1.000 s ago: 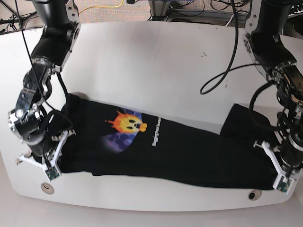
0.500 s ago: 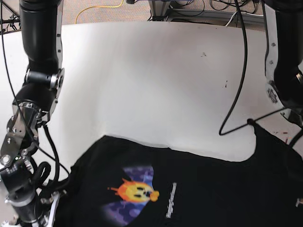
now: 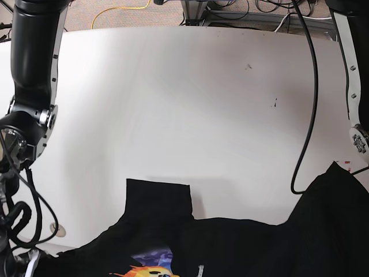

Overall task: Fold the T-shirt properly
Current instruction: 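Lift the shirt again with both grippers and drag it flat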

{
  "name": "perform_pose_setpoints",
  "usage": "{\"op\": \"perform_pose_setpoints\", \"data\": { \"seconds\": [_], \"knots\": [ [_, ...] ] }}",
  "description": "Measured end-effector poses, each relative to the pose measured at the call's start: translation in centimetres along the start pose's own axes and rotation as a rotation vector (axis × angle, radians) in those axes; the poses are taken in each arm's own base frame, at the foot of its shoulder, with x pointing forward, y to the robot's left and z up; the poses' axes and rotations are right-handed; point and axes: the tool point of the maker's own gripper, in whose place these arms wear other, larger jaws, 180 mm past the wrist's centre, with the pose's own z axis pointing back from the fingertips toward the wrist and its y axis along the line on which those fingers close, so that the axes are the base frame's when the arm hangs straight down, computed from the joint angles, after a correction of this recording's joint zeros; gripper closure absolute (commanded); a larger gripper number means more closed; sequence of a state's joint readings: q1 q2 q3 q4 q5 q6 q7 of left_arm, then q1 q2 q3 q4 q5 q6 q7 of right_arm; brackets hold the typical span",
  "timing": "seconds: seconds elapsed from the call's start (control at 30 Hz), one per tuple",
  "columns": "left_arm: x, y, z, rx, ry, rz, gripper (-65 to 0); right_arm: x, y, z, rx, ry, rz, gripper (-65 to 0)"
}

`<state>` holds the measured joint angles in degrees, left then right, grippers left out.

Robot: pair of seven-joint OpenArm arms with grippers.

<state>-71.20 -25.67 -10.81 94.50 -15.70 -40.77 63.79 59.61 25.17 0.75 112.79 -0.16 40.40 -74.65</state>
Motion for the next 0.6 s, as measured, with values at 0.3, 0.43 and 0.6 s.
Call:
{"op": "perform_pose_setpoints", "data": {
  "seconds": [0.3, 0.43, 0.6],
  "knots": [
    [-7.5, -9.3, 0.6, -0.18, 0.122, -0.04, -1.5, -9.4, 8.9, 0.9, 0.18, 0.198, -0.037, -0.2],
    [-9.7, -13.3, 2.4, -0.264, 0.137, -0.051, -1.5, -13.7, 11.6, 1.7, 0.23, 0.312, -0.081, -0.2],
    [-14.4, -18.9, 5.1, -0.395, 0.223, -0.048, -1.4, -18.8, 15.7, 3.9, 0.306, 0.453, -0.116, -0.2]
  ]
}}
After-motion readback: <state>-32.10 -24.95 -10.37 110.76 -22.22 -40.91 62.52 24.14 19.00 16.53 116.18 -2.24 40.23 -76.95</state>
